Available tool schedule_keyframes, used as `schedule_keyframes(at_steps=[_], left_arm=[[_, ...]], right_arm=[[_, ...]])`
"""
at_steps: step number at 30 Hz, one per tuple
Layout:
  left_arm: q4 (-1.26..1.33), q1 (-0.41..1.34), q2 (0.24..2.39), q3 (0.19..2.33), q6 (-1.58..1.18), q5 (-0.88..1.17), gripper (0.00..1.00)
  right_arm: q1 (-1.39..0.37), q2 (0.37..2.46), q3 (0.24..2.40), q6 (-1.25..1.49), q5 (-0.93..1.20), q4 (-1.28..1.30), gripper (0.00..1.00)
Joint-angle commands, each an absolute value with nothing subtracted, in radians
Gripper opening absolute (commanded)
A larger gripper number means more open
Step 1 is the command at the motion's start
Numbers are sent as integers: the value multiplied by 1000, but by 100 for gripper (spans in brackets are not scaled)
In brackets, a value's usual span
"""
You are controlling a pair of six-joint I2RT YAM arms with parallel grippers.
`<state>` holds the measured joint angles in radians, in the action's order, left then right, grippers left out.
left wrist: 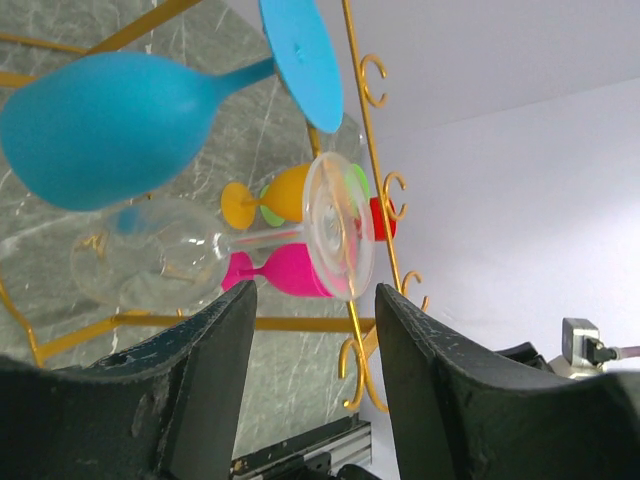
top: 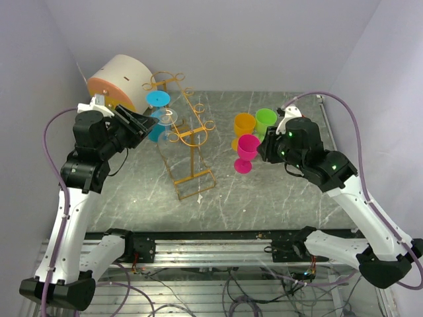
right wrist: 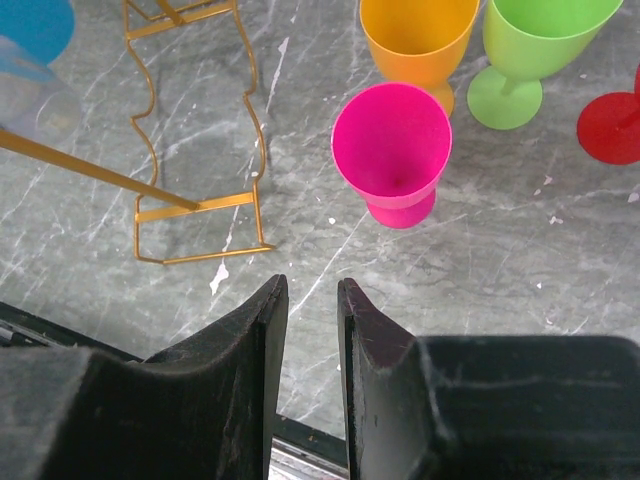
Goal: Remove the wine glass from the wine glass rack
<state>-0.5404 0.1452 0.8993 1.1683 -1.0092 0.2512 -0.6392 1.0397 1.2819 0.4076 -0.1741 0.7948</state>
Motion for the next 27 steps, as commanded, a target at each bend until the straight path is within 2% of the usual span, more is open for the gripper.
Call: schedule_keyframes(at_steps=[1, 6, 13, 27], left_arm=[[-427, 141, 926, 1205, -1019, 247, 61], [-402, 141, 965, 1206, -1023, 253, 58], [-360, 141, 1004, 1201, -1028, 263, 43], [-328, 141, 1025, 1198, -1029, 288, 24]], right_arm=[[-645, 1020, 1292, 405, -193, 782, 27], [-644, 1013, 1293, 399, -196, 783, 27], [-645, 1003, 1287, 392, -197, 781, 27], [-644, 993, 1270, 389, -205, 769, 26]])
